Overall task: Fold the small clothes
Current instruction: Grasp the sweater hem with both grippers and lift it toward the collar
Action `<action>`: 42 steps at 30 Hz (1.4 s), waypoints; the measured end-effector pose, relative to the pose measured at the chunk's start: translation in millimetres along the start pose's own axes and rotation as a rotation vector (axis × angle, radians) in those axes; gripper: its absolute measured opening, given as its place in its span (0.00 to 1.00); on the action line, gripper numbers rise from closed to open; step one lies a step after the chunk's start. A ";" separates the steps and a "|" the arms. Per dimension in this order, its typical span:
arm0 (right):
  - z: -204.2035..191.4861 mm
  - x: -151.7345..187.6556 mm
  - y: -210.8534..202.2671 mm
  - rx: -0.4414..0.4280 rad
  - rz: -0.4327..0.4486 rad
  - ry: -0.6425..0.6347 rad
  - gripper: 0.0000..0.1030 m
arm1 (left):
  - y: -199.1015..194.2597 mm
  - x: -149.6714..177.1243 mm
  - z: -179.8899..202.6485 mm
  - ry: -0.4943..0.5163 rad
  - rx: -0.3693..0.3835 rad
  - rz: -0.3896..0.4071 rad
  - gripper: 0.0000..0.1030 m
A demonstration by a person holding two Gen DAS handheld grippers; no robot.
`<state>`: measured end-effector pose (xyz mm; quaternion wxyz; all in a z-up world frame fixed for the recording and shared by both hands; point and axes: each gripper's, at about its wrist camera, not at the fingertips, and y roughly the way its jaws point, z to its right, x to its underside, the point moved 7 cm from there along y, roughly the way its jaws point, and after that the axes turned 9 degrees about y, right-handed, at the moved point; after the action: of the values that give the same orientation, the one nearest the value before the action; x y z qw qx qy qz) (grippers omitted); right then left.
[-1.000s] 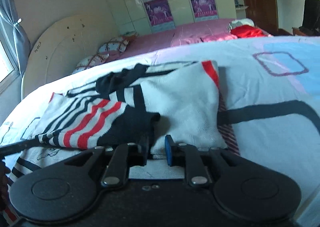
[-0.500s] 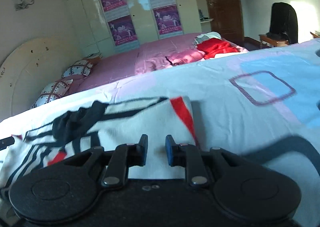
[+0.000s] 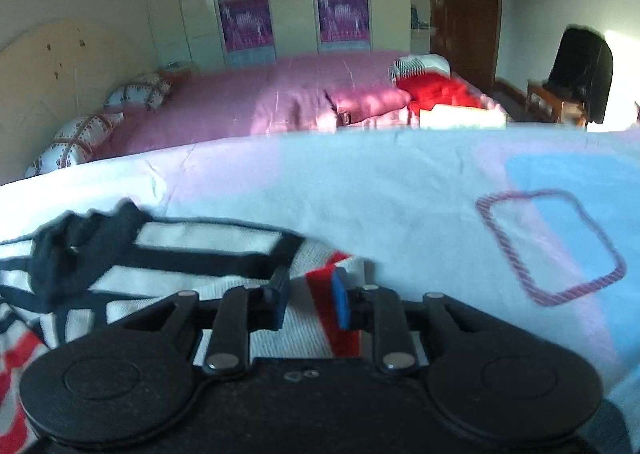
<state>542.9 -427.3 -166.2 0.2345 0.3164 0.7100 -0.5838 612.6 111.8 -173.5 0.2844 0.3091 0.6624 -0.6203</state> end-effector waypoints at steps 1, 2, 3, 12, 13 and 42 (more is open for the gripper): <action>-0.8 1.0 0.1 0.002 0.001 -0.009 0.23 | 1.7 -0.3 3.6 0.025 -0.008 -0.013 0.90; -1.4 2.0 -0.4 0.002 0.001 -0.014 0.23 | 3.8 -0.4 7.4 0.052 -0.013 -0.025 0.92; -1.5 2.7 -1.6 0.001 0.000 -0.013 0.24 | 2.7 -1.2 9.9 0.069 -0.027 -0.024 0.92; 20.9 60.9 -118.4 -0.151 0.037 0.012 0.45 | -133.9 67.7 2.0 0.094 -0.047 0.090 0.92; 23.7 74.7 -126.3 -0.158 0.011 0.027 0.45 | -146.0 84.2 0.5 0.105 -0.068 0.067 0.92; 39.1 295.4 -323.1 -0.446 -0.207 0.707 0.40 | -315.0 294.2 12.6 -0.463 0.667 -0.138 0.29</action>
<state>104.1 -451.8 -162.0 -0.0205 0.3657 0.8835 -0.2920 182.0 103.5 -194.6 0.2681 0.1915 0.3627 -0.8717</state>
